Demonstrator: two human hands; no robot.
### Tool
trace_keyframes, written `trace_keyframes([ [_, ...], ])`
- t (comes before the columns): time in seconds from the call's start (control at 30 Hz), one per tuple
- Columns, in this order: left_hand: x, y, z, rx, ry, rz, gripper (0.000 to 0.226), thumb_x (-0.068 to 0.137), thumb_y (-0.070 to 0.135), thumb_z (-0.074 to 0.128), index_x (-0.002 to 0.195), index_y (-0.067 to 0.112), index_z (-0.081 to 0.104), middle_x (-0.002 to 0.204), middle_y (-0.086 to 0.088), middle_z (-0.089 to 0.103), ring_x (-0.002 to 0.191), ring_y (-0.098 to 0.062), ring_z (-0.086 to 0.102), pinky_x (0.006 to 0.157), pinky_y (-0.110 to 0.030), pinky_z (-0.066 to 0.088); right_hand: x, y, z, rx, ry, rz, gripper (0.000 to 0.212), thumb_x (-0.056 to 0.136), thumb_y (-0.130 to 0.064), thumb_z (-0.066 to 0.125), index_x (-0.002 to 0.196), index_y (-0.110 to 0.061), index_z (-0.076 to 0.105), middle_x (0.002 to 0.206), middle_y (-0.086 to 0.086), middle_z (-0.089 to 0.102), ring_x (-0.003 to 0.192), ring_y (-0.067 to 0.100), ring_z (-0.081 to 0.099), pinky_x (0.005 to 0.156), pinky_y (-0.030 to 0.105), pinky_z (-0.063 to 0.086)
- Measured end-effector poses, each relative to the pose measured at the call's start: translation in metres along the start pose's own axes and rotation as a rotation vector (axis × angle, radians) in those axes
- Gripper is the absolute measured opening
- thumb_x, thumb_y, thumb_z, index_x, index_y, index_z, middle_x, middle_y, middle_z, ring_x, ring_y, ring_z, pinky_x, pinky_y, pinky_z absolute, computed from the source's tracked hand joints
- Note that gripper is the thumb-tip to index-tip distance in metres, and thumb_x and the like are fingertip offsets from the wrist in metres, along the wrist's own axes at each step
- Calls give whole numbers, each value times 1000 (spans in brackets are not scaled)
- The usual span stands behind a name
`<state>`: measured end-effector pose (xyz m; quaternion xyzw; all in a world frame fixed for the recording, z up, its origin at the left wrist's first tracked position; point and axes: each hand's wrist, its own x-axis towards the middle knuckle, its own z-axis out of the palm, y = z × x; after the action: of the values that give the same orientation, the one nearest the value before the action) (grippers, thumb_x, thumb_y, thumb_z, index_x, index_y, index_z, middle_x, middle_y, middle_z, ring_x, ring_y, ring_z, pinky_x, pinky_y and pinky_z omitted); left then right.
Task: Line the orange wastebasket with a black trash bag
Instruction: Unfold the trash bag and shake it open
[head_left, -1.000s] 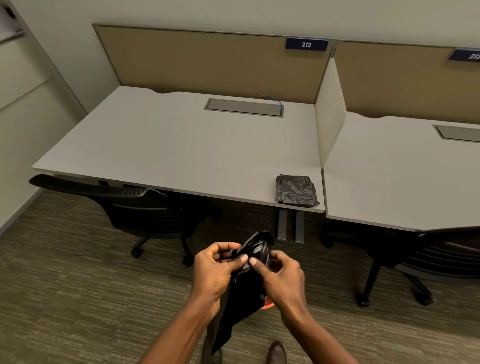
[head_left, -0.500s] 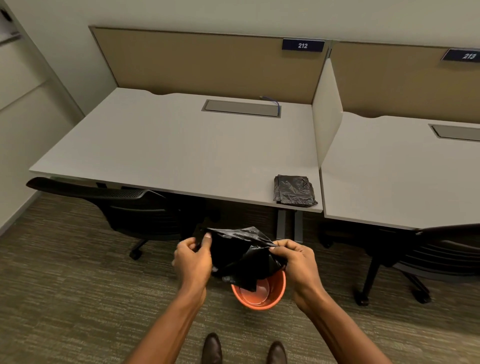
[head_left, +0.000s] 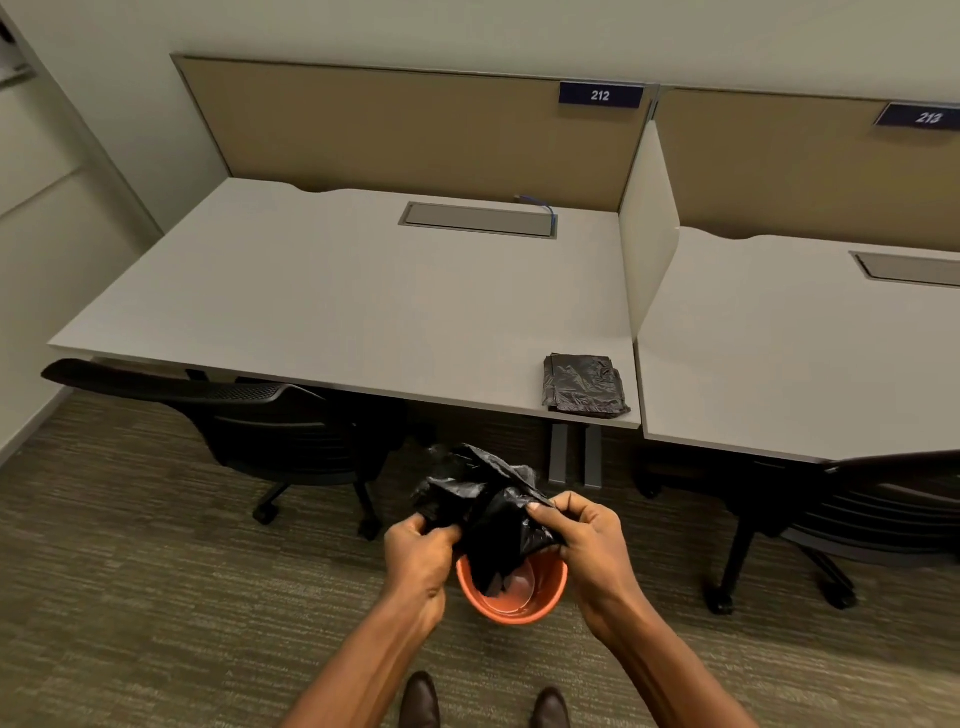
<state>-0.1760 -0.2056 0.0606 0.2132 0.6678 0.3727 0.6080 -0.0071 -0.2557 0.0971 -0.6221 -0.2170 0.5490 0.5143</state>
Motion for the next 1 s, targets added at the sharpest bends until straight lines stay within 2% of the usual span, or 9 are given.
trace_keyframes([
  [0.07,2,6,-1,-48,1,16,26,89,-20,71,101,1,79,91,-12,84,89,-27,78,84,-35,61,4,0,-6,-22,53,-6,19,93,-4,78,78,-3,68,72,14,72,66,24,71,54,29,56],
  [0.23,11,17,-12,-153,70,30,22,92,-18,66,101,0,76,97,-19,80,92,-30,78,72,-32,59,15,6,-30,-57,110,37,21,87,-4,85,73,-6,69,72,14,78,63,22,78,53,25,61],
  [0.33,14,23,-16,-234,80,27,29,93,-21,52,99,-3,74,96,-19,77,89,-32,75,66,-33,64,19,14,-44,-86,151,54,28,85,-11,88,68,-10,66,73,15,79,65,21,78,49,23,57],
  [0.4,14,24,-16,-280,62,27,40,92,-24,39,96,-4,74,96,-20,75,90,-35,74,72,-38,67,21,18,-53,-73,175,73,30,87,-14,87,68,-10,65,75,16,79,66,21,77,49,23,55],
  [0.47,12,23,-16,-287,28,24,44,93,-24,36,98,-4,75,98,-22,77,94,-39,75,83,-46,66,22,21,-60,-68,142,100,24,90,-12,84,72,-9,67,83,21,82,70,21,80,54,25,59],
  [0.57,9,20,-16,-279,-24,9,41,92,-20,43,92,0,79,84,-17,83,80,-34,81,68,-41,68,24,22,-64,-86,124,123,5,90,-6,80,91,-6,75,98,23,83,76,16,82,60,27,61],
  [0.67,7,20,-12,-269,-78,-16,31,92,-11,51,87,0,79,83,-20,80,73,-34,79,65,-42,67,24,17,-58,-182,132,55,44,84,-13,85,125,-17,69,113,10,79,94,16,79,73,27,58],
  [0.77,4,19,-10,-207,-100,3,31,93,-5,53,80,6,79,77,-16,78,65,-29,77,58,-39,65,19,5,-48,-279,79,-78,80,63,-44,88,136,-27,61,124,1,72,115,17,70,91,37,61],
  [1.0,1,21,-9,-124,-44,71,22,99,-3,57,105,-14,75,88,-19,78,69,-23,77,55,-32,65,13,-10,-32,-295,-57,-196,89,63,-63,78,145,-34,57,128,0,69,121,19,68,97,40,60],
])
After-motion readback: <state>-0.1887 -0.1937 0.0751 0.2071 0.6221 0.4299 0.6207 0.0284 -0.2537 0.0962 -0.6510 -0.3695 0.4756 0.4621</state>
